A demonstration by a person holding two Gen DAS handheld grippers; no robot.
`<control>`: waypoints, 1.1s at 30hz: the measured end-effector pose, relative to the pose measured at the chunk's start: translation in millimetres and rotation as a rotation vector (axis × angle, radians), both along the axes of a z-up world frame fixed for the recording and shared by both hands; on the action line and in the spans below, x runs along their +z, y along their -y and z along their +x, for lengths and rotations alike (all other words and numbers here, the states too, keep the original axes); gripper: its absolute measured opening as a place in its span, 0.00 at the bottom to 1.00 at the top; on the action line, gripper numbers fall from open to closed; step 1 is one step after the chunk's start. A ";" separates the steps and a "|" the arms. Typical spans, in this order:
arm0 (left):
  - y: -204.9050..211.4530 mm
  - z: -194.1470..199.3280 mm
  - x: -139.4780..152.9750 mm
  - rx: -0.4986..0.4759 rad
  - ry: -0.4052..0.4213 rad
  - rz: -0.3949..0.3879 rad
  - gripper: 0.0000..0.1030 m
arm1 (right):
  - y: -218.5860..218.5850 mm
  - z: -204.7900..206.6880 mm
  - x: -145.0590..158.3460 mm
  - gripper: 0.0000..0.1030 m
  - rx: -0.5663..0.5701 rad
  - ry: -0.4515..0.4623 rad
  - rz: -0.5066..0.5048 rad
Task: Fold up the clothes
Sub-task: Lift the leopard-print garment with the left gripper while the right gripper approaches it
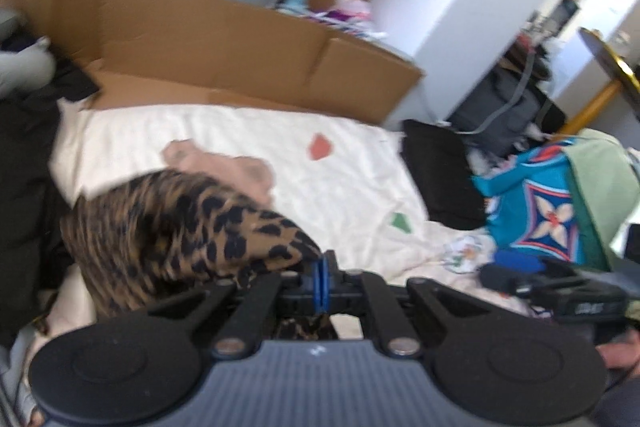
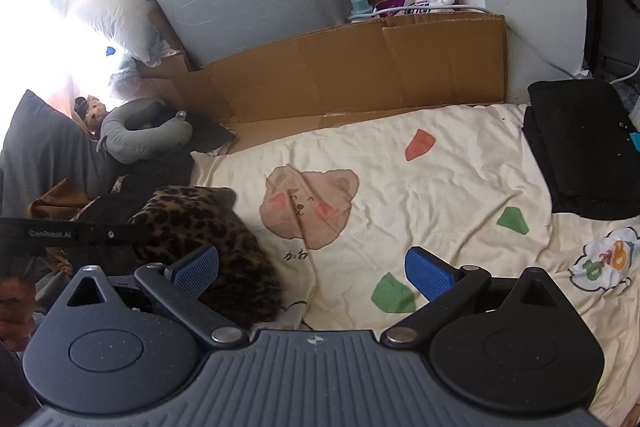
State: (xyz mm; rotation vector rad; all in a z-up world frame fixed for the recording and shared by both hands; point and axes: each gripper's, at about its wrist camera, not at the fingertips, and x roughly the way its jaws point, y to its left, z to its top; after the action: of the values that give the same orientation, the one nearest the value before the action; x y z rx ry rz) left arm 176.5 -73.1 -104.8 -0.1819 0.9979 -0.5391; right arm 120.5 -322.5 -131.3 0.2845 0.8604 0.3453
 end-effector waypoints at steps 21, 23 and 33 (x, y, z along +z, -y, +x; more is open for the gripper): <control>-11.0 -20.5 86.9 0.019 0.085 -0.165 0.01 | -2.4 -4.8 -20.2 0.99 0.016 -0.076 -0.054; -13.3 -19.6 98.9 0.028 0.108 -0.167 0.01 | -2.5 -6.5 -22.5 0.99 0.020 -0.085 -0.056; -17.0 -26.1 142.7 0.055 0.179 -0.187 0.01 | -15.6 -14.6 -21.8 0.96 0.086 -0.063 -0.110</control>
State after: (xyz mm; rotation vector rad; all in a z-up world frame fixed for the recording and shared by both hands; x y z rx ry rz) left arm 150.4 -56.1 37.9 -0.3214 0.7664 -0.5880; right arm 105.9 -306.9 -153.1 0.1567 0.9519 0.3690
